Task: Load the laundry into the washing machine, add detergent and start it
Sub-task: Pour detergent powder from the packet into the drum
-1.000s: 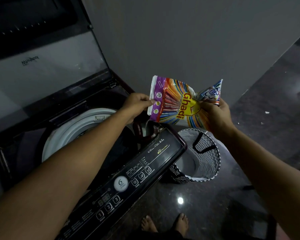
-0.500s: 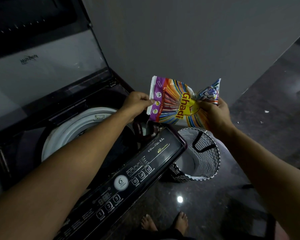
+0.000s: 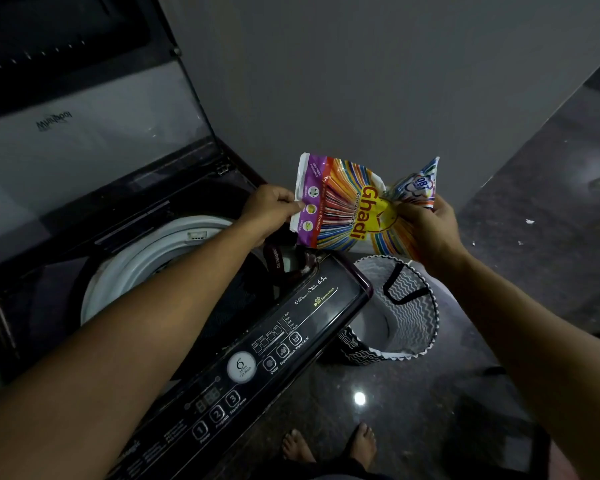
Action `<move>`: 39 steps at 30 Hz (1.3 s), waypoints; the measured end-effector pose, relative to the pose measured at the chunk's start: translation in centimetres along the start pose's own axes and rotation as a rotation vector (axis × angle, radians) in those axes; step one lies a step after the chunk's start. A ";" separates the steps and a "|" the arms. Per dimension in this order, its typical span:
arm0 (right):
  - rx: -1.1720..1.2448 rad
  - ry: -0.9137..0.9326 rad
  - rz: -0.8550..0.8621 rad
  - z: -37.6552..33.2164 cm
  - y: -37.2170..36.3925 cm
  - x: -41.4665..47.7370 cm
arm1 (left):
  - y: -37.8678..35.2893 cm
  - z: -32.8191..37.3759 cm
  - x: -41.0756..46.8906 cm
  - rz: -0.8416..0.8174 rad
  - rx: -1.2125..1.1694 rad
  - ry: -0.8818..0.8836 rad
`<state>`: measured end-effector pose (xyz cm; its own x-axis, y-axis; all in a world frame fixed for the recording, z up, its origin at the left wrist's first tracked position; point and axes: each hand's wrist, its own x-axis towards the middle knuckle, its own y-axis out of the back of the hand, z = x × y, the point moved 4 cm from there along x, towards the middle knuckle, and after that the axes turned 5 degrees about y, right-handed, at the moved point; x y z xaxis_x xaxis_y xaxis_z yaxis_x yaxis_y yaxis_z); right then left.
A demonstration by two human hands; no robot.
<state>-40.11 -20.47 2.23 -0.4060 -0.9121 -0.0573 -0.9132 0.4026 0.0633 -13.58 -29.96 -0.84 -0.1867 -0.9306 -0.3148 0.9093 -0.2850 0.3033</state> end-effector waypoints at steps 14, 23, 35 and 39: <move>0.012 0.004 -0.011 -0.1 -0.3 -0.1 | 0.1 -0.4 0.4 -0.029 -0.027 0.003; 0.021 -0.006 -0.004 0.1 -0.2 0.1 | 0.3 0.2 0.2 -0.009 0.036 -0.011; -0.001 -0.011 -0.008 0.4 -0.2 0.2 | 0.3 0.0 0.1 0.033 0.128 -0.006; -0.010 -0.006 -0.015 0.4 -0.1 0.2 | 0.2 0.1 -0.3 0.023 0.073 0.008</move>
<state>-40.12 -20.68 1.86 -0.3928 -0.9174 -0.0643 -0.9187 0.3883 0.0720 -13.37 -29.82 -0.59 -0.1625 -0.9355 -0.3137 0.8838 -0.2794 0.3753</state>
